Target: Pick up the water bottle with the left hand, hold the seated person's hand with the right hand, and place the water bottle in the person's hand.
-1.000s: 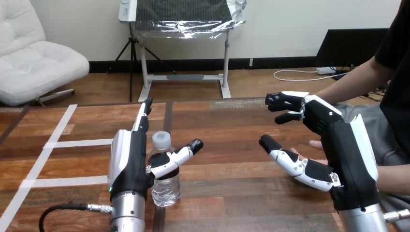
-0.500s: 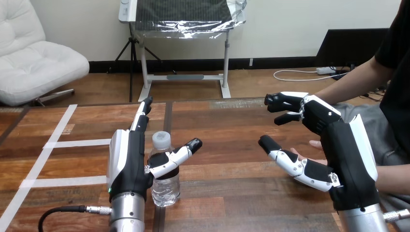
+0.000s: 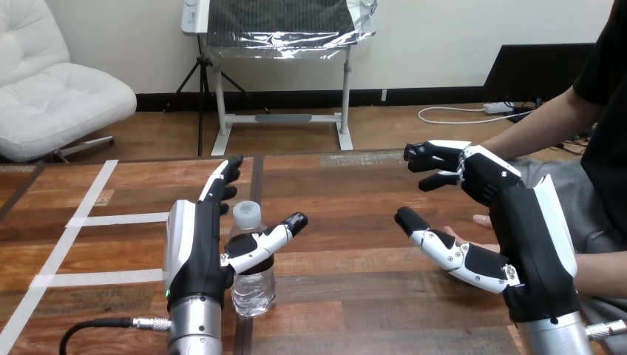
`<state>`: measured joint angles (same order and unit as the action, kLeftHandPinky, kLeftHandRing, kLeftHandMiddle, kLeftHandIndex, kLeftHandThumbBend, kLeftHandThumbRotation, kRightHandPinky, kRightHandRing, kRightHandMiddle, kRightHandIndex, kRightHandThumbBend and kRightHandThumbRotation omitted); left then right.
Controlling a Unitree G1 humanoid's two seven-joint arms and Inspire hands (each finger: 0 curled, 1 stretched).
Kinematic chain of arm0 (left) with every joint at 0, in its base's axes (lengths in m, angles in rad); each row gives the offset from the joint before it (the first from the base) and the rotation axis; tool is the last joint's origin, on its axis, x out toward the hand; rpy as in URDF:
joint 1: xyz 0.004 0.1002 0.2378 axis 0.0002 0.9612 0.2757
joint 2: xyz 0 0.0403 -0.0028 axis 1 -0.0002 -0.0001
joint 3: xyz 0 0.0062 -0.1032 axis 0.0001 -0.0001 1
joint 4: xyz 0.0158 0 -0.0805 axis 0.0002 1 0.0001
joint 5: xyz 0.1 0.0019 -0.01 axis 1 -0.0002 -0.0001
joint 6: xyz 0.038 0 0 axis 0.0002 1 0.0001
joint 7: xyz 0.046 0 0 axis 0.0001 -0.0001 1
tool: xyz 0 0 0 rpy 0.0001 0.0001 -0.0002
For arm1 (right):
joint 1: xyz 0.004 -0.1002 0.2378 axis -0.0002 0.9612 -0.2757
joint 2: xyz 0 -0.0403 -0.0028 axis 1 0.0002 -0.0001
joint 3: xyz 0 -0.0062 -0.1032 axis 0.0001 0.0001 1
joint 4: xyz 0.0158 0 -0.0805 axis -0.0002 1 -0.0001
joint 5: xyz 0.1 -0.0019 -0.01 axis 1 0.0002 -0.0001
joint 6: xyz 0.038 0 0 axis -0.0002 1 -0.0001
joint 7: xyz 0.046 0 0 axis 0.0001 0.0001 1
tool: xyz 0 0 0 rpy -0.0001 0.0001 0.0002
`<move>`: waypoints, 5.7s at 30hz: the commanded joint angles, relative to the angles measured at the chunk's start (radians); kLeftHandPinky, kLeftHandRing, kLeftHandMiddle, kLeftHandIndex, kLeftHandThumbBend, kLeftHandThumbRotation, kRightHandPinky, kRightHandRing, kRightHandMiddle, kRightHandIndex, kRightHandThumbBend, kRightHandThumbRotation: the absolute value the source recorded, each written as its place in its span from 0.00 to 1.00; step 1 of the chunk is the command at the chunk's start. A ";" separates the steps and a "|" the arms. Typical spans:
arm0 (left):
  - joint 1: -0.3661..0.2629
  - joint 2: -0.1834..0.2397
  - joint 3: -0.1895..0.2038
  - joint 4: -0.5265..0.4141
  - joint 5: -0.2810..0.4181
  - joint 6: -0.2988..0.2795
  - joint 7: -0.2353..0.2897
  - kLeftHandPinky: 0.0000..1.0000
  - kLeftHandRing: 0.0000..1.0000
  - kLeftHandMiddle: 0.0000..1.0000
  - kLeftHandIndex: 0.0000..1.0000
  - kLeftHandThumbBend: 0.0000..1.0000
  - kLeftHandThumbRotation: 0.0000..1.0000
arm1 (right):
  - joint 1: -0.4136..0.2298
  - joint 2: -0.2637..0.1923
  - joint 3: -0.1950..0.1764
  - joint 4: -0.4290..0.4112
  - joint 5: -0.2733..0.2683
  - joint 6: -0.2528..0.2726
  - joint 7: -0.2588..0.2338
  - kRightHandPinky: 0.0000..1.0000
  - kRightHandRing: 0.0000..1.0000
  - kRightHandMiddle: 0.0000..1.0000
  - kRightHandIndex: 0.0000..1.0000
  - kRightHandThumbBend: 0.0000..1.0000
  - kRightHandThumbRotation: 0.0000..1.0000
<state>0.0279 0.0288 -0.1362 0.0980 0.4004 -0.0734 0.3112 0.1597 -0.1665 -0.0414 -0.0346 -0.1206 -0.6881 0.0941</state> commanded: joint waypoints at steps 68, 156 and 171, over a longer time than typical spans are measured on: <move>-0.089 0.014 -0.008 0.183 0.019 0.064 0.058 0.65 0.71 0.73 0.74 0.85 0.20 | -0.064 -0.011 0.005 -0.035 0.019 -0.008 0.019 0.57 0.68 0.71 0.66 0.55 0.03; -0.109 -0.003 0.007 0.322 -0.038 -0.277 0.193 0.40 0.42 0.45 0.47 0.70 0.00 | -0.070 -0.021 -0.006 -0.030 0.007 -0.001 0.021 0.57 0.67 0.70 0.67 0.56 0.01; -0.081 -0.021 -0.003 0.258 -0.049 -0.311 0.169 0.41 0.42 0.45 0.47 0.69 0.00 | -0.069 -0.110 -0.057 -0.079 -0.110 0.099 0.017 0.64 0.74 0.77 0.73 0.62 0.06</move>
<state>-0.0053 0.0169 -0.1398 0.4499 0.3562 -0.3346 0.4870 0.1531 -0.2422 -0.0578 -0.0497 -0.2283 -0.6248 0.1181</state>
